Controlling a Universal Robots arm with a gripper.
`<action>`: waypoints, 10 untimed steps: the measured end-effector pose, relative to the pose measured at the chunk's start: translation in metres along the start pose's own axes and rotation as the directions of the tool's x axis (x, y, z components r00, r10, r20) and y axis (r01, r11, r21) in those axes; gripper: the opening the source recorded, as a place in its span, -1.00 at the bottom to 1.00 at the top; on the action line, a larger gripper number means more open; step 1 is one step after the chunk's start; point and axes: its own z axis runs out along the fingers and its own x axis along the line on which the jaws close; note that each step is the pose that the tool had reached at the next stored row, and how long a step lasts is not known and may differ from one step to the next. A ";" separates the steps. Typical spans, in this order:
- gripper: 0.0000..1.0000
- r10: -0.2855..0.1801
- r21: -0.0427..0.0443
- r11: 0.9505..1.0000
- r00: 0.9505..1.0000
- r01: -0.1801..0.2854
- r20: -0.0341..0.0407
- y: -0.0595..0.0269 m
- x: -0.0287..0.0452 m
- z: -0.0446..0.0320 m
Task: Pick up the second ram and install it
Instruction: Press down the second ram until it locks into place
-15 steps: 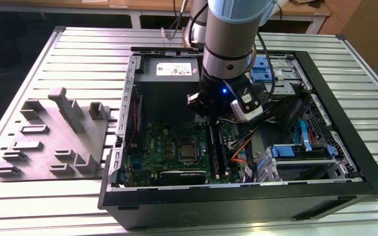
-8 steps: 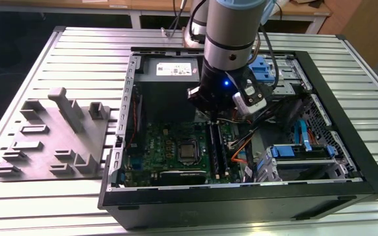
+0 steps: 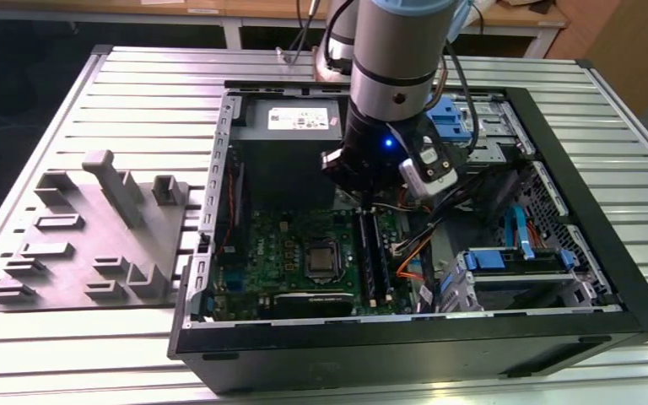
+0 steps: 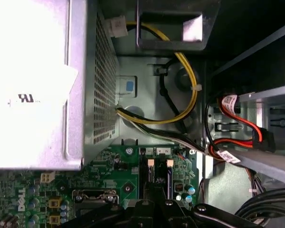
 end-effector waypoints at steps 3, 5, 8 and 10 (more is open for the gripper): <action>-0.80 0.000 0.000 1.000 1.000 0.000 0.000 -0.0076 -0.0001 -0.0003; -0.80 0.000 0.000 1.000 1.000 0.000 0.000 -0.0141 -0.0001 -0.0005; -0.80 0.000 0.000 1.000 1.000 0.000 0.000 -0.0234 -0.0001 -0.0009; -0.80 0.000 0.000 1.000 1.000 0.000 0.000 -0.0301 -0.0002 -0.0011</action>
